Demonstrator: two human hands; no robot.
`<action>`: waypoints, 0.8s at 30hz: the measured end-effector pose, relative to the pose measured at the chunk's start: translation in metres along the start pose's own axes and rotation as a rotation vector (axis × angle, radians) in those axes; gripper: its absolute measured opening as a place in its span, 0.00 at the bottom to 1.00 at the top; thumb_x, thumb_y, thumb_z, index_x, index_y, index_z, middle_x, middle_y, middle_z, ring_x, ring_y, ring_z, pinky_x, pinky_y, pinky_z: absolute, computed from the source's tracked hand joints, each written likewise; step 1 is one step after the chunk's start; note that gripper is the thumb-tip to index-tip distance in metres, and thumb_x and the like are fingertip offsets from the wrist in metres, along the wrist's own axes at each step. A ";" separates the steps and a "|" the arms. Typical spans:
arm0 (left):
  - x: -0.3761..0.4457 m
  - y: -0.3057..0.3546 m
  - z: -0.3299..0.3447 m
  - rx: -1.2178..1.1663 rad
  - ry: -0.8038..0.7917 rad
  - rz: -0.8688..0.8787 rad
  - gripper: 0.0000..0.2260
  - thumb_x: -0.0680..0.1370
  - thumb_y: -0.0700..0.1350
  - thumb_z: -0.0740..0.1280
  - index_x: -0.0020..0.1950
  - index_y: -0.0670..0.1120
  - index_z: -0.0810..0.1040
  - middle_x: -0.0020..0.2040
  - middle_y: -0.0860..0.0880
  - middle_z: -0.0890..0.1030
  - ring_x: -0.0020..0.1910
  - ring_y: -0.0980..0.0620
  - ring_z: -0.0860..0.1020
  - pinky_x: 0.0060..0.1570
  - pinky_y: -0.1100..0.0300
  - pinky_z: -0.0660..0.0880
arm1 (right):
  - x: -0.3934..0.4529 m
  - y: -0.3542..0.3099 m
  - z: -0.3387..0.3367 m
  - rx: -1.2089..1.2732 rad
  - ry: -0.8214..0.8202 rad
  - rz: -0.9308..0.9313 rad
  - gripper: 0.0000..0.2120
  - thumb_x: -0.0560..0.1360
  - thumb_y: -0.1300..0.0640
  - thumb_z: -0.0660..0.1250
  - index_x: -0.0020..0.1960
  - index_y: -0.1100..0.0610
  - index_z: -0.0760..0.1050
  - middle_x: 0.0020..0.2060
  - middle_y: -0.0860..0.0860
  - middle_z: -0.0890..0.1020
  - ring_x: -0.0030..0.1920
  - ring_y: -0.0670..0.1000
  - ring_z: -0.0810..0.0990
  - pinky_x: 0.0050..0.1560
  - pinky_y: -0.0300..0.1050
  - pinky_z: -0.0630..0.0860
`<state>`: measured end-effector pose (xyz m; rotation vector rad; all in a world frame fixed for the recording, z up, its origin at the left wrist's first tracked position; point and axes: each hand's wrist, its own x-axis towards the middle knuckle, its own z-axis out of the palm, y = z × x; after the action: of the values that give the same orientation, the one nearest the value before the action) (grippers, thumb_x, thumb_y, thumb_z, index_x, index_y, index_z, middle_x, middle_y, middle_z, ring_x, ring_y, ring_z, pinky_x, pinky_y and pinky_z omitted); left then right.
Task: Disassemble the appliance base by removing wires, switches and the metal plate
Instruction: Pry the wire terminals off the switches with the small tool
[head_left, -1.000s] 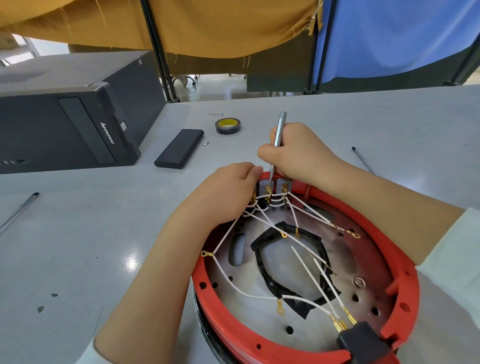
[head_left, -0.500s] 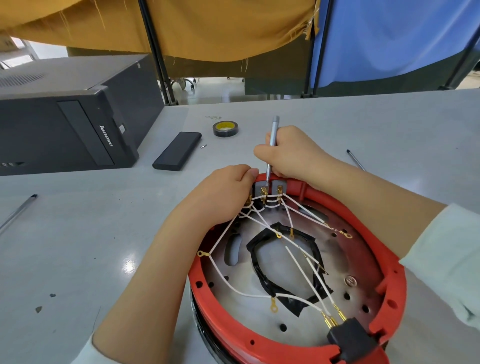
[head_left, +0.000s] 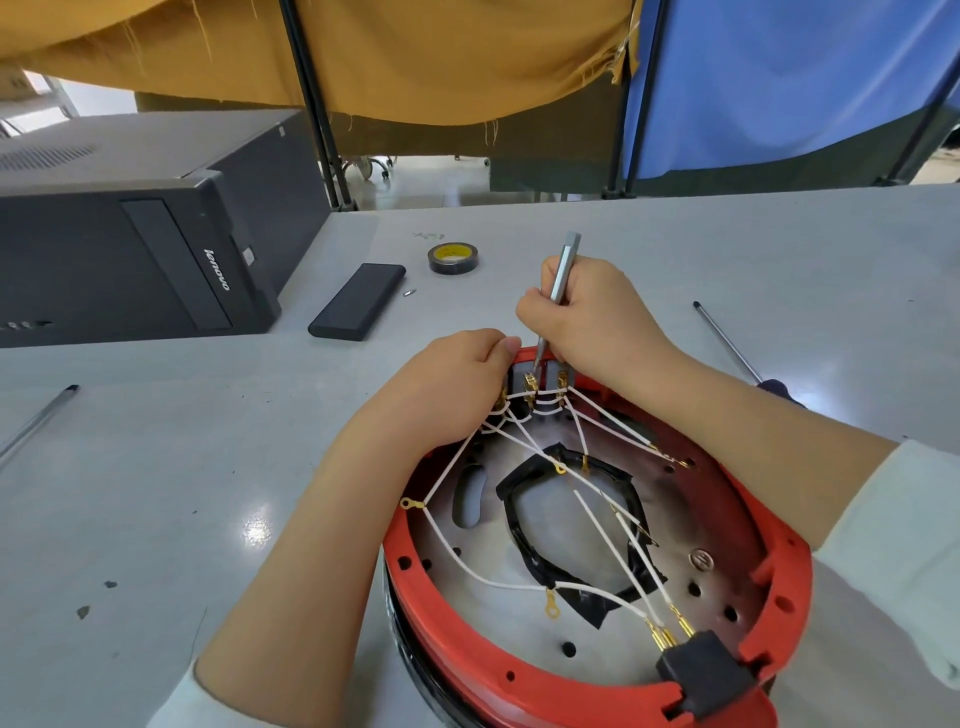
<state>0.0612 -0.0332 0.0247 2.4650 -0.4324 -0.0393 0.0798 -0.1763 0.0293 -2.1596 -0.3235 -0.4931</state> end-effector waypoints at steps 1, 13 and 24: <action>0.000 0.000 0.000 -0.003 0.000 -0.004 0.17 0.83 0.51 0.51 0.38 0.46 0.69 0.34 0.49 0.73 0.35 0.54 0.70 0.34 0.59 0.65 | 0.003 -0.001 0.000 -0.008 -0.033 0.028 0.19 0.72 0.61 0.63 0.28 0.54 0.58 0.23 0.48 0.61 0.23 0.45 0.62 0.26 0.38 0.61; 0.000 -0.001 0.000 -0.009 -0.006 -0.019 0.18 0.83 0.52 0.51 0.41 0.44 0.71 0.35 0.50 0.74 0.35 0.54 0.71 0.37 0.60 0.66 | 0.009 -0.001 0.003 -0.016 -0.055 0.108 0.17 0.71 0.60 0.63 0.28 0.55 0.58 0.24 0.49 0.62 0.25 0.46 0.63 0.29 0.41 0.64; 0.001 -0.002 0.001 -0.004 -0.001 -0.009 0.18 0.83 0.52 0.51 0.44 0.44 0.73 0.36 0.50 0.74 0.36 0.55 0.71 0.36 0.61 0.66 | 0.005 -0.003 0.003 -0.037 -0.060 0.063 0.18 0.71 0.61 0.63 0.27 0.54 0.58 0.24 0.49 0.61 0.24 0.46 0.60 0.27 0.40 0.59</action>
<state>0.0631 -0.0325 0.0229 2.4631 -0.4215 -0.0448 0.0837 -0.1719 0.0326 -2.2166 -0.2806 -0.4023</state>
